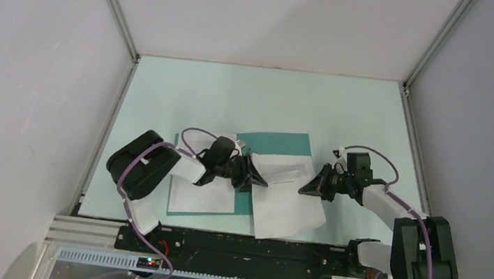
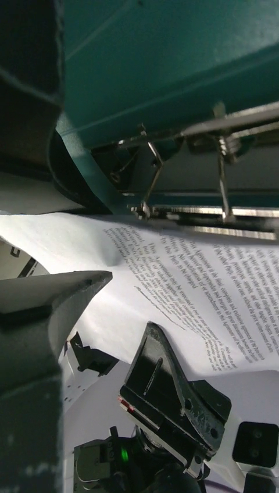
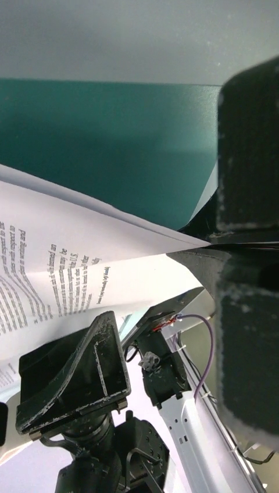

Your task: Put the files into the folder

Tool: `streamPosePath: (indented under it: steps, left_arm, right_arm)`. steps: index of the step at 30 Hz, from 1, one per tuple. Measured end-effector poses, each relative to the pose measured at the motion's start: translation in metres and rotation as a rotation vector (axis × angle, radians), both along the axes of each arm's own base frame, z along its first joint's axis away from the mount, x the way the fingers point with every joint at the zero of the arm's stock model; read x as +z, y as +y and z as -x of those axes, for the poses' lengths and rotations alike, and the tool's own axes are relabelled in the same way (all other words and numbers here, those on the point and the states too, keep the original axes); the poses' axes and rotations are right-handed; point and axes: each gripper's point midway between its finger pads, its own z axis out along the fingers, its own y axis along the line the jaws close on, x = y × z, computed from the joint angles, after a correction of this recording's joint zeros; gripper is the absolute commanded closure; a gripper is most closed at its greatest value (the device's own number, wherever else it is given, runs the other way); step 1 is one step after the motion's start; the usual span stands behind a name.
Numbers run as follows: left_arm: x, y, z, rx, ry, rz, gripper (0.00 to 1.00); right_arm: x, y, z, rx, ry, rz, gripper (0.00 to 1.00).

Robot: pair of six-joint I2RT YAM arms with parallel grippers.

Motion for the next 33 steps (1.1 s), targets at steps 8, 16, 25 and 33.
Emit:
streamPosePath:
  steps: [8,16,25,33]
  left_arm:
    - [-0.008,-0.003,0.009,-0.009,0.018,-0.045,0.36]
    - [-0.01,-0.001,0.007,-0.034,-0.03,-0.167,0.51]
    - [-0.002,0.026,0.004,-0.064,-0.157,-0.386,0.53]
    - [0.019,0.058,-0.001,-0.084,-0.285,-0.539,0.57]
  right_arm:
    - [-0.019,-0.008,0.023,-0.024,0.099,0.026,1.0]
    - [-0.032,-0.021,0.032,-0.069,0.105,0.181,1.0]
    - [-0.035,-0.03,0.014,-0.128,0.005,0.322,1.0]
    - [-0.039,-0.029,-0.013,-0.15,-0.023,0.347,1.0]
